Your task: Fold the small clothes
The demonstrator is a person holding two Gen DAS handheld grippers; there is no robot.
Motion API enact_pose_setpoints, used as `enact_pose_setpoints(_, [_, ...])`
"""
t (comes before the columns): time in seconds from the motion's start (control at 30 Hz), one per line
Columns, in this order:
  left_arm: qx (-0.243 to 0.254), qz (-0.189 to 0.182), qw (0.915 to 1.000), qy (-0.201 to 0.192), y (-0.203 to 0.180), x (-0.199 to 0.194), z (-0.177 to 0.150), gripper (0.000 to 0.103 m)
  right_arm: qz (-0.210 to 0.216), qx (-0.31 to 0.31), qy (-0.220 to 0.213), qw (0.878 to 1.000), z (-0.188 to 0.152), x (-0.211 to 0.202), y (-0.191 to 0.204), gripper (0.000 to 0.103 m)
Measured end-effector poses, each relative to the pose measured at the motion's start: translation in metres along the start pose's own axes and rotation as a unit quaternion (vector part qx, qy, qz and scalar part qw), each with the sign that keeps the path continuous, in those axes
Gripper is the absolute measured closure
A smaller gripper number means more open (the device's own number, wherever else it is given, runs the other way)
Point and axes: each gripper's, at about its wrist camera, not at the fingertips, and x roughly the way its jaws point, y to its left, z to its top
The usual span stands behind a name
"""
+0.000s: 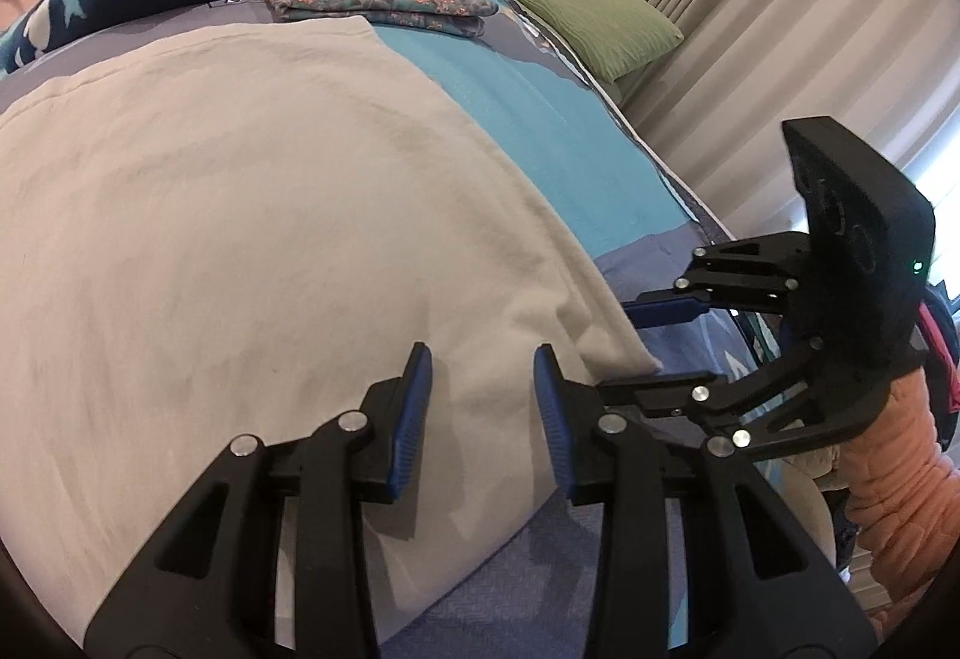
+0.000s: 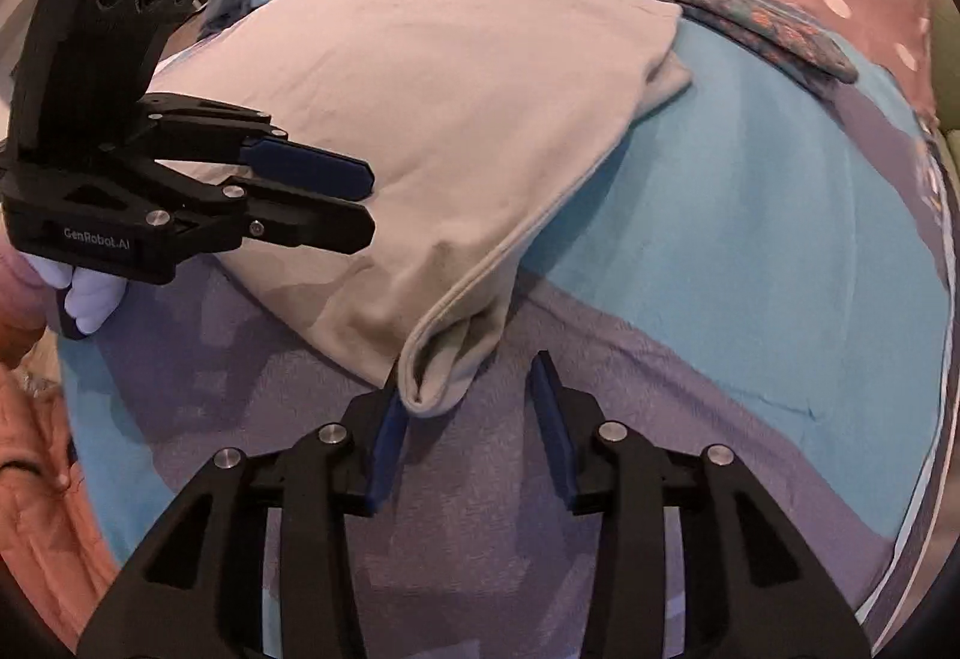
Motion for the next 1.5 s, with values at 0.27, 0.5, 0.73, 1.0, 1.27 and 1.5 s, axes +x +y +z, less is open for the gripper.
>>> enact_pose_setpoints(0.27, [-0.004,-0.009,0.9999,0.0,0.004,0.0,-0.003,0.067,0.075,0.023,-0.08,0.994,-0.016,-0.035,0.002,0.085])
enact_pose_setpoints(0.5, [-0.008,-0.011,0.9999,-0.002,0.005,0.001,-0.003,0.067,0.091,-0.002,-0.063,0.994,0.01,-0.016,0.005,0.084])
enact_pose_setpoints(0.73, [-0.006,-0.014,0.9999,-0.003,0.007,0.001,-0.004,0.067,0.087,-0.03,0.017,0.996,0.013,0.011,-0.003,0.082])
enact_pose_setpoints(1.0, [-0.003,-0.016,0.9999,-0.001,0.008,0.003,-0.004,0.067,0.177,-0.003,0.01,0.984,0.022,0.015,-0.027,0.082])
enact_pose_setpoints(1.27, [-0.003,-0.02,0.9998,-0.001,0.01,0.003,-0.005,0.067,0.22,0.019,0.028,0.975,0.001,0.016,-0.036,0.097])
enact_pose_setpoints(1.5, [0.001,-0.021,0.9998,-0.004,0.011,0.003,-0.005,0.067,0.195,0.112,0.005,0.974,-0.061,-0.015,-0.078,0.103])
